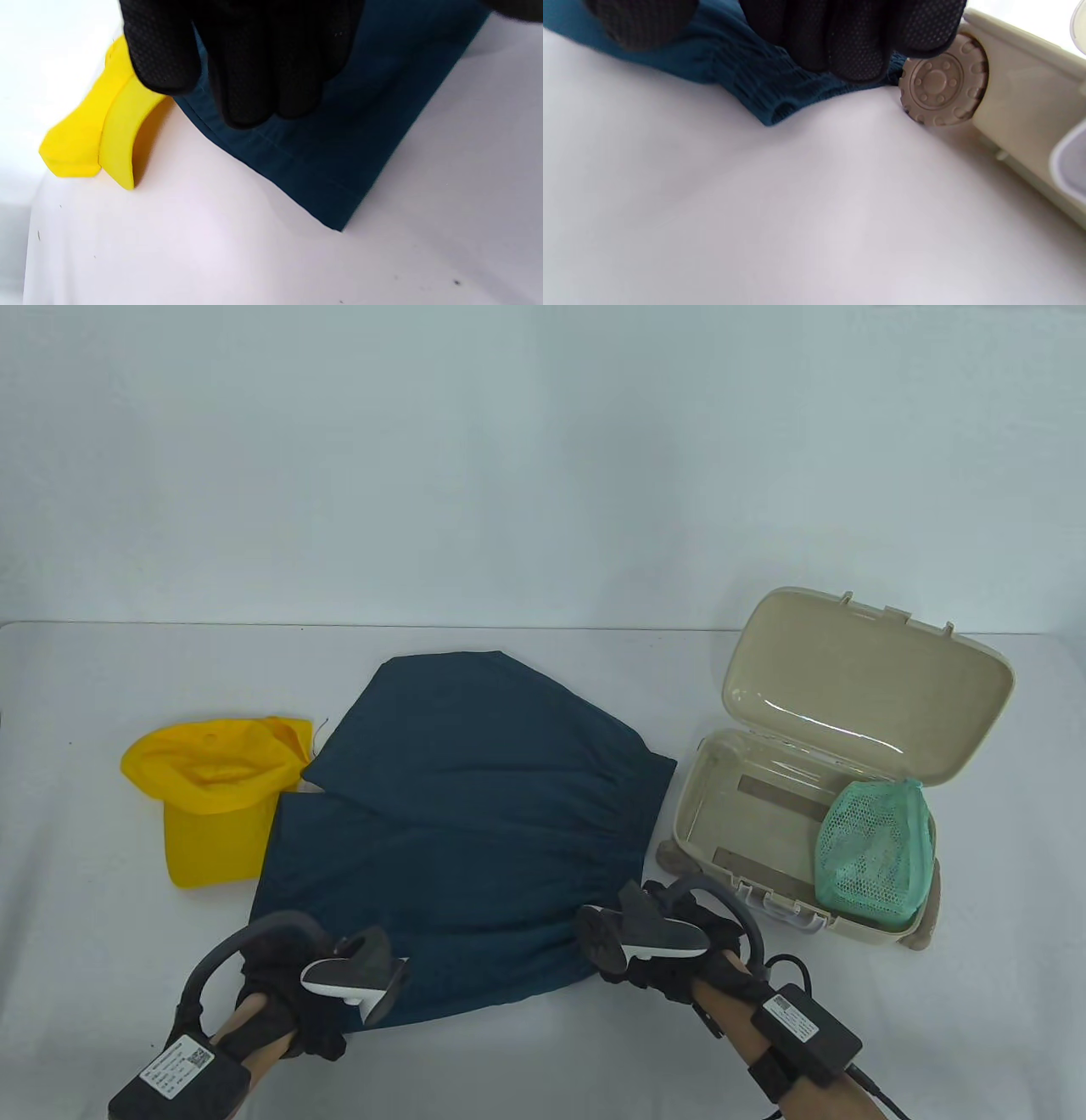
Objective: Pack suitcase
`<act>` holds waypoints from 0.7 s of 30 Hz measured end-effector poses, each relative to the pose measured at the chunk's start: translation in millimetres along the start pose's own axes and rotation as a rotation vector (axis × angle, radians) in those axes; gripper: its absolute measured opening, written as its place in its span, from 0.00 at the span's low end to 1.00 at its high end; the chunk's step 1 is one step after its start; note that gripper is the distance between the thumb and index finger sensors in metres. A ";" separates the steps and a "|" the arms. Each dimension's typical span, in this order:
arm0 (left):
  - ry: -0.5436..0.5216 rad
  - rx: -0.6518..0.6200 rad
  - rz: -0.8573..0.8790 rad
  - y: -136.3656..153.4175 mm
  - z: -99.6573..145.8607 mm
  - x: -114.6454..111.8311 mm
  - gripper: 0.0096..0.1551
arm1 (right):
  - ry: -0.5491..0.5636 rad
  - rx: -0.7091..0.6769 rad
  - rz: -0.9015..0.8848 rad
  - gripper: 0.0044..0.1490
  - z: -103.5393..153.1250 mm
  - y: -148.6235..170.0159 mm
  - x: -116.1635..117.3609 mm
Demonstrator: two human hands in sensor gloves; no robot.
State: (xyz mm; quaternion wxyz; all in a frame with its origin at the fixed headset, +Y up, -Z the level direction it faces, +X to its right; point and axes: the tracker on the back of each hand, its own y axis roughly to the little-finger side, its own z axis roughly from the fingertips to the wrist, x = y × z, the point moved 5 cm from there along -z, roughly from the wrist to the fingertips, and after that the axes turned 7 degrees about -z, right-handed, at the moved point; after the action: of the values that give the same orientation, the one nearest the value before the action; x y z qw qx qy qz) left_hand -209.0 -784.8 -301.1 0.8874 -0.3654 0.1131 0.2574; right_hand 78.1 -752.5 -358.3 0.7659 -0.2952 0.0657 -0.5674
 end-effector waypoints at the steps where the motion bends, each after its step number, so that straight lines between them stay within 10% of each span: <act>1: 0.009 0.003 -0.019 -0.1 -1.7 -1.9 0.52 | -0.006 0.001 0.004 0.49 -0.6 0.7 2.6; 21: -0.065 0.026 0.017 5.9 -16.4 2.0 0.23 | 0.159 0.002 0.187 0.31 0.3 -21.1 1.6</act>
State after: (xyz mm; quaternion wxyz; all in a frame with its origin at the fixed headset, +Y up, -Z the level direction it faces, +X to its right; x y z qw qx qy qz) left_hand -210.7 -792.1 -317.0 0.8930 -0.3445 0.0907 0.2751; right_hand 61.3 -757.6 -346.5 0.8081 -0.2409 0.1530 -0.5154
